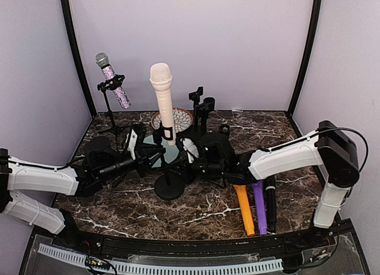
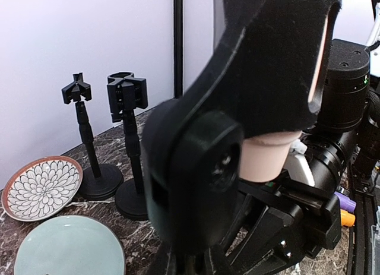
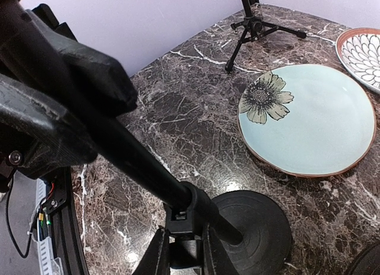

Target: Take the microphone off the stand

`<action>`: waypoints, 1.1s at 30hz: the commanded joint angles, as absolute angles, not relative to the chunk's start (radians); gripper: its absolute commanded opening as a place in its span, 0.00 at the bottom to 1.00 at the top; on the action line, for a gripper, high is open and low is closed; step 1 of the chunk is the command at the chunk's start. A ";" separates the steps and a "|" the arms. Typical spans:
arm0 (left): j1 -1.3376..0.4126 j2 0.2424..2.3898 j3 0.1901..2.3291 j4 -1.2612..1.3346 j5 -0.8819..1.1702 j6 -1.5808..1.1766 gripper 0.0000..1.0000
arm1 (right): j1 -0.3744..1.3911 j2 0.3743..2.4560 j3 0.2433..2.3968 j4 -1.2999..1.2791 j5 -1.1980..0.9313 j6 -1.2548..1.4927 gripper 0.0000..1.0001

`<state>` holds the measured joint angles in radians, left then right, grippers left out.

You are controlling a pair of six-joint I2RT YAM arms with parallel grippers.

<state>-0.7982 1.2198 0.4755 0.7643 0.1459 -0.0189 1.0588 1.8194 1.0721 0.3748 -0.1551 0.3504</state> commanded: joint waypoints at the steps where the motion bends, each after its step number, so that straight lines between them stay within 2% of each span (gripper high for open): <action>1: -0.799 1.237 0.450 0.778 0.197 -0.006 0.00 | 1.054 1.750 1.021 0.454 -0.153 0.313 0.20; 3: -0.799 1.240 0.449 0.778 0.204 -0.006 0.00 | 1.053 1.735 1.009 0.480 -0.181 0.318 0.33; 5: -0.799 1.243 0.449 0.774 0.205 -0.006 0.00 | 1.053 1.724 0.993 0.504 -0.188 0.332 0.42; 8: -0.799 1.246 0.447 0.774 0.206 -0.006 0.00 | 1.049 1.728 0.989 0.508 -0.182 0.338 0.45; 16: -0.799 1.253 0.442 0.775 0.207 -0.006 0.00 | 1.043 1.769 1.016 0.486 -0.208 0.345 0.42; 21: -0.799 1.255 0.442 0.775 0.204 -0.006 0.00 | 1.043 1.789 1.031 0.463 -0.207 0.344 0.34; 28: -0.799 1.253 0.443 0.774 0.202 -0.006 0.00 | 1.042 1.808 1.036 0.464 -0.196 0.356 0.32; 33: -0.799 1.253 0.449 0.768 0.200 -0.005 0.00 | 1.042 1.811 1.032 0.478 -0.200 0.363 0.16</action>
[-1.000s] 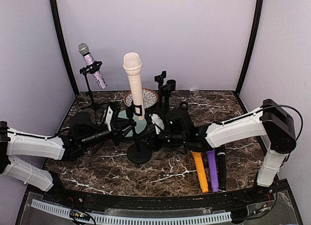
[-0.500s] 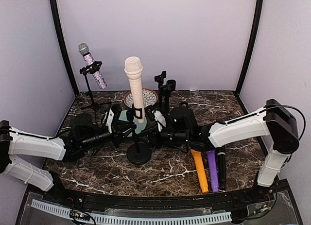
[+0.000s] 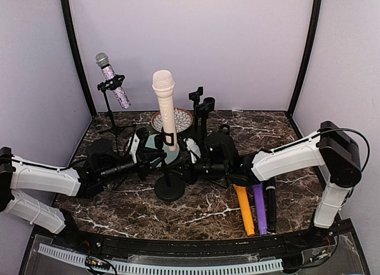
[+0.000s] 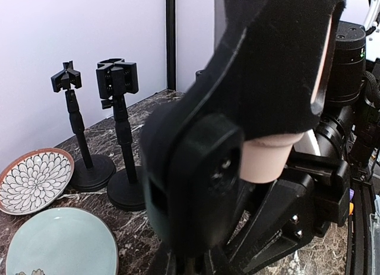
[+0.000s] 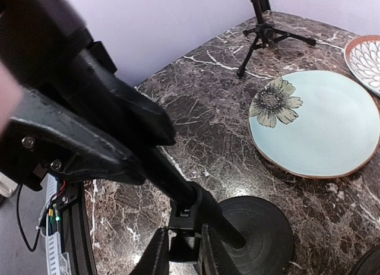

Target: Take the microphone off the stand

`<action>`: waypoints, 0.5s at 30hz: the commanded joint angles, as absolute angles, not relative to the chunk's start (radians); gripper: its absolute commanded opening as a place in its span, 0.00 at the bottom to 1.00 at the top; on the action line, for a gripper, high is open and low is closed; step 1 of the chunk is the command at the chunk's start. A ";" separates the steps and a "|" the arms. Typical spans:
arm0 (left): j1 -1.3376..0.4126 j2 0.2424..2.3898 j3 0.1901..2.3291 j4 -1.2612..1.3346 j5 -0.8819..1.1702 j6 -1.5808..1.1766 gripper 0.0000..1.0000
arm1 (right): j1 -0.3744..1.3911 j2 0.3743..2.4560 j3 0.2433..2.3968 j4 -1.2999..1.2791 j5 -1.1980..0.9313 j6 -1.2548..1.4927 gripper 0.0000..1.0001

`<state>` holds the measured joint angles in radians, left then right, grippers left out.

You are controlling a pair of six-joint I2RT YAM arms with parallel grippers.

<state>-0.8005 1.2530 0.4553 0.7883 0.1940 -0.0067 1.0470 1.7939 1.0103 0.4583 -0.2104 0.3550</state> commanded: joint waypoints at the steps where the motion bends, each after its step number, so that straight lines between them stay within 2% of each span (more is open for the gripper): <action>1: -0.799 1.254 0.450 0.767 0.199 -0.006 0.00 | 1.042 1.811 1.028 0.481 -0.198 0.363 0.12; 5: -0.799 1.258 0.455 0.751 0.180 -0.006 0.00 | 1.041 1.804 1.013 0.501 -0.179 0.361 0.00; 15: -0.799 1.293 0.463 0.710 0.106 -0.048 0.00 | 1.055 1.792 0.983 0.544 -0.098 0.312 0.00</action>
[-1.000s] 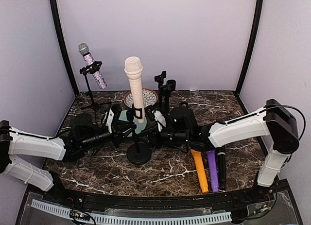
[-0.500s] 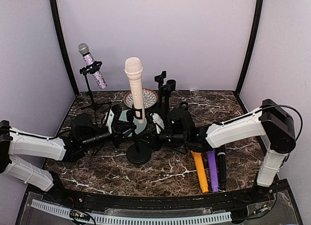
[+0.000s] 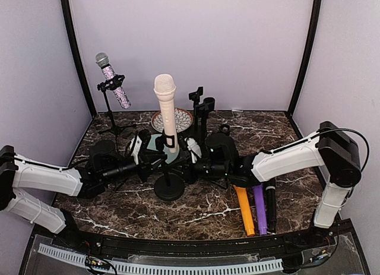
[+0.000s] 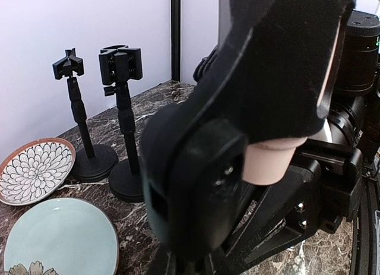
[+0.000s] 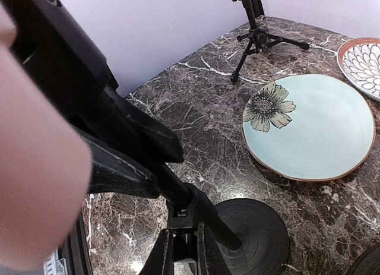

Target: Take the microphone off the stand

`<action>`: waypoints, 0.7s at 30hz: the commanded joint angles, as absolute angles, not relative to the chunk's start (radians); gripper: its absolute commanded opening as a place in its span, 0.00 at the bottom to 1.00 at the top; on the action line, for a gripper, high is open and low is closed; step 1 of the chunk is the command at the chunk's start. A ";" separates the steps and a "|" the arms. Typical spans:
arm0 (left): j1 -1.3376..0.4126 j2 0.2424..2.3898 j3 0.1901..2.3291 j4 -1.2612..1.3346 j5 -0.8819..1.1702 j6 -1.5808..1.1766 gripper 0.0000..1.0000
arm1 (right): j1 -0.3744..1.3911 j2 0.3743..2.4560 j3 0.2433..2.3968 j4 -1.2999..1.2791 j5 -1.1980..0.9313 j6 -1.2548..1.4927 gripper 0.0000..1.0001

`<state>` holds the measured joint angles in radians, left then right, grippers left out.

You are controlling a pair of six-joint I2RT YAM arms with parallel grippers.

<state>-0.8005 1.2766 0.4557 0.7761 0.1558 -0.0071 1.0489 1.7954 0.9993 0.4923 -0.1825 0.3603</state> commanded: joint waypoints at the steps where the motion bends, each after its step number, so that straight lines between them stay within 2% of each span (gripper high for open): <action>1: -0.799 1.294 0.464 0.708 0.100 -0.058 0.00 | 1.060 1.789 0.981 0.544 -0.077 0.299 0.00; 10: -0.799 1.306 0.466 0.691 0.045 -0.101 0.00 | 1.123 1.774 0.973 0.543 0.167 0.206 0.00; 21: -0.799 1.324 0.493 0.654 0.033 -0.138 0.00 | 1.145 1.785 0.917 0.658 0.234 0.175 0.00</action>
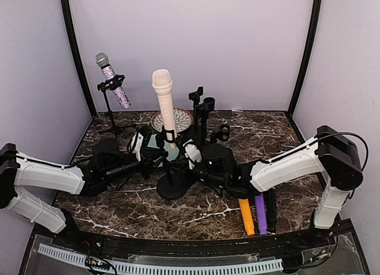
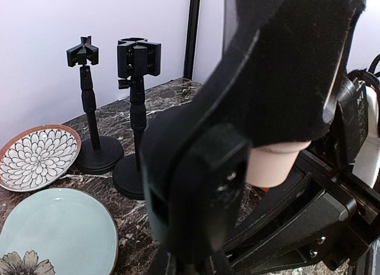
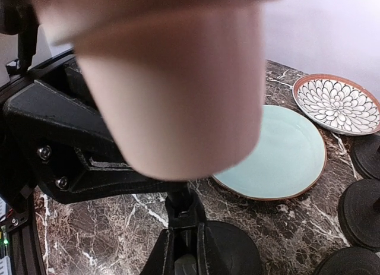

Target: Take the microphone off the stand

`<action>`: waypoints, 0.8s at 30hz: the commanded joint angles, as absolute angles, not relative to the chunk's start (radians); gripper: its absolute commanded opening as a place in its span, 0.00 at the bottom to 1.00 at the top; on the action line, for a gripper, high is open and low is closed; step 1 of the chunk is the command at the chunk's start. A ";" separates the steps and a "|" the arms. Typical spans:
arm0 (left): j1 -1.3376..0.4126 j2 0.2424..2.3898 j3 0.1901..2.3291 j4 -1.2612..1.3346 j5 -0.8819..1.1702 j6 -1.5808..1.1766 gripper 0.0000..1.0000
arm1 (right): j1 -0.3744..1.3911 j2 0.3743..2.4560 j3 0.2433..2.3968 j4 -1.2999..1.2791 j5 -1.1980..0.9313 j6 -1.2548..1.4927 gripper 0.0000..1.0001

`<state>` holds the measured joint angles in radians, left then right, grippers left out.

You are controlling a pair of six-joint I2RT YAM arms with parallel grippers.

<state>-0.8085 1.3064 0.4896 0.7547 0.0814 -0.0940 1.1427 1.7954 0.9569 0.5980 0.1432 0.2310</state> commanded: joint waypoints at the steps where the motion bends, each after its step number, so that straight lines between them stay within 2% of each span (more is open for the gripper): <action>1: -0.799 1.326 0.497 0.651 0.034 -0.138 0.00 | 1.146 1.787 0.909 0.669 0.235 0.164 0.00; 24: -0.799 1.356 0.514 0.618 0.070 -0.106 0.00 | 1.236 1.829 0.930 0.545 0.362 -0.303 0.00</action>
